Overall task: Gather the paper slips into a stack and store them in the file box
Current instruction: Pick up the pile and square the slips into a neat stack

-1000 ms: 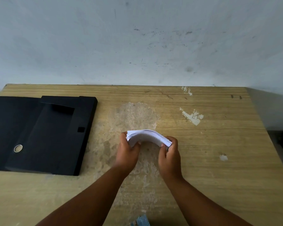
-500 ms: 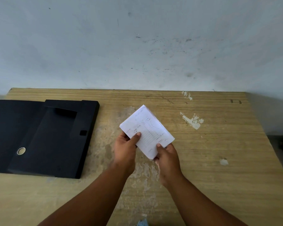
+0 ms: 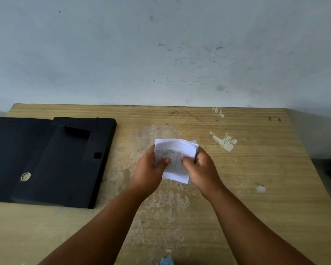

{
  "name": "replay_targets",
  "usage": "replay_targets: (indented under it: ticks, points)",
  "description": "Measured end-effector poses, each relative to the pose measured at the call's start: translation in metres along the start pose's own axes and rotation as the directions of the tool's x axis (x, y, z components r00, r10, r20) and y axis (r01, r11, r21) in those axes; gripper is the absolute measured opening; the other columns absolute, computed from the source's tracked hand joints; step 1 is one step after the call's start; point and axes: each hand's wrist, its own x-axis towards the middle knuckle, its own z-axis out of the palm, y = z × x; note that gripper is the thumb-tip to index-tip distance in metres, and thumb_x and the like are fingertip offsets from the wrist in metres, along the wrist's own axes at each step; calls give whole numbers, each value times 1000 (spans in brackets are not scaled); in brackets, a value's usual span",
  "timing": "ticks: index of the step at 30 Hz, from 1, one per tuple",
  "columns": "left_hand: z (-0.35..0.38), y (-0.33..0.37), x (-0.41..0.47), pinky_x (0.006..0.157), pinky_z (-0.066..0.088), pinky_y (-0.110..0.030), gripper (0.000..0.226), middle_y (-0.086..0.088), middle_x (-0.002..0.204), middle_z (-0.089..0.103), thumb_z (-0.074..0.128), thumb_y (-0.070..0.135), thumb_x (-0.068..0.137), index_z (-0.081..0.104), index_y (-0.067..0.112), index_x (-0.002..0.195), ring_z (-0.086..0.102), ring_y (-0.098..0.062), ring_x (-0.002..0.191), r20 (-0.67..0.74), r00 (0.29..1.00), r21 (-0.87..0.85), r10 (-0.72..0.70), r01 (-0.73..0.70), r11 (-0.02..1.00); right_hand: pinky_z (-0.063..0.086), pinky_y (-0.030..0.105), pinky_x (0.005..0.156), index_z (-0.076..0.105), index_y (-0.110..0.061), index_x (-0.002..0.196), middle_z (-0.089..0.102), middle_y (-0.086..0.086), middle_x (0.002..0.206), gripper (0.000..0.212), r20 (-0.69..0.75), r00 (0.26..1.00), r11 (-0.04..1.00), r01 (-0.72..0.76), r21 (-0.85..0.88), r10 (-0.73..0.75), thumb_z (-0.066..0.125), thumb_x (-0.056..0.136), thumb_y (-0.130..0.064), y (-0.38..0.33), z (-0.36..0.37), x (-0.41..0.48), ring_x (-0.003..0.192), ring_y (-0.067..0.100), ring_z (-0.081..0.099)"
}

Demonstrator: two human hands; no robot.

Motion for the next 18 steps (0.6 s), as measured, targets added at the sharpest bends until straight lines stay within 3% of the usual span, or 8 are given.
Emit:
replay_targets:
  ticks: [2,6,8,11,15,18]
  points:
    - [4,0,-1,79,58,-25,30,6,106,77,64,8,97,65,22,124,72,-7,96,-41,999,-21,5,-6,1000,46,6,60,56,-43,97,68,-14,84,30,-123,990,997,61,-47,-66,58,94,-13,1,9,-4,76,-7,63]
    - [15,-3,-1,74,56,-19,28,8,101,76,66,10,95,65,31,114,71,-2,92,-116,993,-37,14,-19,999,46,4,67,50,-29,110,65,-16,94,22,-346,934,996,78,-43,-88,56,98,-12,13,30,-19,86,-11,63]
    - [23,-10,-3,74,57,-22,26,8,99,75,65,10,96,63,28,114,71,-3,90,-151,989,-41,1,-7,999,45,3,69,50,-22,113,64,-16,94,19,-374,919,992,100,-83,-124,55,99,-9,23,38,-26,83,-10,63]
    - [34,-25,-7,77,59,-33,24,8,99,72,63,12,97,57,22,118,70,-6,90,-171,984,-45,-54,47,998,44,2,69,50,-8,120,67,-2,100,21,-391,907,984,107,-142,-155,52,100,-5,37,46,-35,84,9,67]
    - [40,-41,-14,81,59,-36,22,3,107,70,55,20,99,49,24,120,69,-13,98,-86,993,-62,-76,71,996,43,1,69,47,-1,125,64,1,106,24,-387,907,976,95,-197,-167,46,101,-4,50,49,-40,87,16,66]
    - [39,-50,-12,78,55,-24,23,9,108,66,50,14,102,46,28,120,67,-7,99,-48,995,18,-88,89,996,47,20,65,47,-2,123,65,1,101,22,-345,931,969,37,-245,-123,43,102,-5,60,47,-42,85,24,69]
